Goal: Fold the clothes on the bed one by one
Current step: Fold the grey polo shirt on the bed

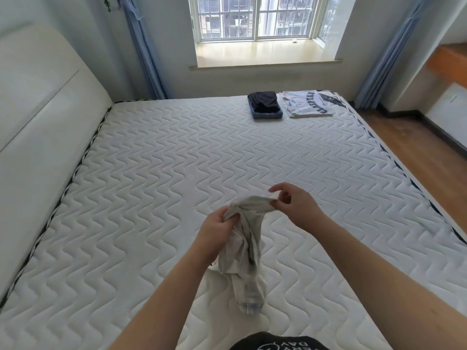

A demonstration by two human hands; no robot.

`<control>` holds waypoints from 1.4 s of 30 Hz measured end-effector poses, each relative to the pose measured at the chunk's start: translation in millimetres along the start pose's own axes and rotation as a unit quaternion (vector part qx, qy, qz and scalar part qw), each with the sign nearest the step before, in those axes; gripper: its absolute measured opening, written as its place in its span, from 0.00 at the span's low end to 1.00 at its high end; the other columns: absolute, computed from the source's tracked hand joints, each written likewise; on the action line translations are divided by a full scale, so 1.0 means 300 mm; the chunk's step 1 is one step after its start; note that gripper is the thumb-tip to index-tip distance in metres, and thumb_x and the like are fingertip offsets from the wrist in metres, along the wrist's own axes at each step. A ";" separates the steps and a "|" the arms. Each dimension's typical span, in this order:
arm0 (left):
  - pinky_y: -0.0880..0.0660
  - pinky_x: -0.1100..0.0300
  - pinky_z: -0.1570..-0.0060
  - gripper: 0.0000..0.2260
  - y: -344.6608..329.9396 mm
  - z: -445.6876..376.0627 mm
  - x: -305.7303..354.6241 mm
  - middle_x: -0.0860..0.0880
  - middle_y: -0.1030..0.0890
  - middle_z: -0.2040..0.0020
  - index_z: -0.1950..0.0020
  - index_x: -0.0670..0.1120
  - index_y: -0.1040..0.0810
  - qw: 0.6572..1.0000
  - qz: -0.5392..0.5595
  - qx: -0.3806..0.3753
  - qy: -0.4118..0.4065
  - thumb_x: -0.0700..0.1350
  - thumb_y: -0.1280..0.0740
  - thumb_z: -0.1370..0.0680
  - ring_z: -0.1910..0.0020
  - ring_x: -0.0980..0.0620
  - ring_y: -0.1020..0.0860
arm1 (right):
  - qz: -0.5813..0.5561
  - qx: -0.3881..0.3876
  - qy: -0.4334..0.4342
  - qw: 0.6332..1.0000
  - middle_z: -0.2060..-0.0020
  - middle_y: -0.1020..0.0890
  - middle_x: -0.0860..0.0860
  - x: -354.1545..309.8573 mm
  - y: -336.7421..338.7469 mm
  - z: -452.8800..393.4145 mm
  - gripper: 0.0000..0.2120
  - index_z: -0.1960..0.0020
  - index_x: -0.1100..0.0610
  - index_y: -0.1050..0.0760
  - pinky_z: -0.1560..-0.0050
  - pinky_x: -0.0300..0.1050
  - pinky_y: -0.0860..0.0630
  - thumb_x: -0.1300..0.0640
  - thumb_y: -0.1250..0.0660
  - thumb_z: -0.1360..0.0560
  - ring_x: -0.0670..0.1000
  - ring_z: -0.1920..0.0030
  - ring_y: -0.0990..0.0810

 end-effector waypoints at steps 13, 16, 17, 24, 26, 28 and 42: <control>0.21 0.54 0.47 0.12 -0.067 0.009 0.040 0.42 0.15 0.49 0.50 0.49 0.15 0.992 0.110 -0.051 0.028 0.42 0.39 0.17 0.48 0.47 0.17 | -0.077 0.054 -0.048 0.994 0.74 0.23 0.42 -0.049 -0.149 0.073 0.21 0.66 0.51 0.27 0.69 0.29 0.33 0.39 0.38 0.22 0.37 0.70 0.26; 0.22 0.60 0.50 0.12 -0.034 0.000 0.030 0.47 0.15 0.48 0.47 0.51 0.16 0.994 0.108 -0.018 0.019 0.41 0.39 0.18 0.47 0.50 0.17 | -0.231 0.061 -0.124 0.963 0.61 0.15 0.50 0.021 -0.135 0.059 0.19 0.57 0.57 0.19 0.54 0.43 0.22 0.42 0.35 0.22 0.47 0.59 0.18; 0.22 0.61 0.52 0.12 -0.008 -0.006 0.023 0.49 0.15 0.48 0.47 0.51 0.15 0.993 0.113 0.009 0.024 0.42 0.38 0.18 0.47 0.51 0.17 | -0.291 0.055 -0.151 0.943 0.57 0.14 0.53 0.046 -0.133 0.059 0.17 0.53 0.58 0.19 0.52 0.47 0.21 0.44 0.34 0.22 0.51 0.55 0.16; 0.24 0.56 0.39 0.13 0.011 -0.025 -0.017 0.53 0.16 0.44 0.45 0.55 0.17 0.997 0.076 0.021 0.023 0.43 0.39 0.17 0.41 0.52 0.20 | -0.528 -0.041 -0.202 0.824 0.50 0.15 0.57 0.067 -0.171 0.075 0.17 0.42 0.61 0.23 0.53 0.49 0.17 0.50 0.41 0.18 0.54 0.51 0.15; 0.26 0.56 0.38 0.11 -0.050 -0.015 -0.016 0.52 0.18 0.41 0.42 0.57 0.19 0.997 0.055 -0.041 0.019 0.46 0.40 0.17 0.39 0.52 0.21 | -0.545 -0.061 -0.190 0.814 0.48 0.15 0.59 0.052 -0.191 0.075 0.19 0.41 0.62 0.23 0.49 0.51 0.18 0.49 0.43 0.18 0.55 0.48 0.16; 0.25 0.57 0.40 0.09 -0.094 -0.007 -0.012 0.53 0.17 0.44 0.41 0.57 0.21 0.996 -0.009 -0.084 -0.011 0.50 0.40 0.17 0.41 0.55 0.21 | -0.548 -0.071 -0.180 0.814 0.49 0.15 0.59 0.037 -0.200 0.073 0.19 0.41 0.62 0.23 0.50 0.50 0.18 0.49 0.42 0.18 0.55 0.49 0.15; 0.21 0.53 0.44 0.11 -0.068 -0.011 -0.075 0.43 0.15 0.47 0.44 0.44 0.19 0.987 0.150 0.004 0.053 0.46 0.39 0.17 0.45 0.45 0.18 | -0.160 0.078 -0.063 0.982 0.56 0.19 0.45 0.028 -0.137 0.109 0.06 0.49 0.47 0.23 0.57 0.34 0.25 0.48 0.31 0.24 0.46 0.55 0.20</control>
Point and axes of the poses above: each hand's wrist, its own z-axis away from the middle knuckle, its own y-axis out of the back of the hand, x = y × z, the point moved 8 cm from there along -z, towards the middle knuckle
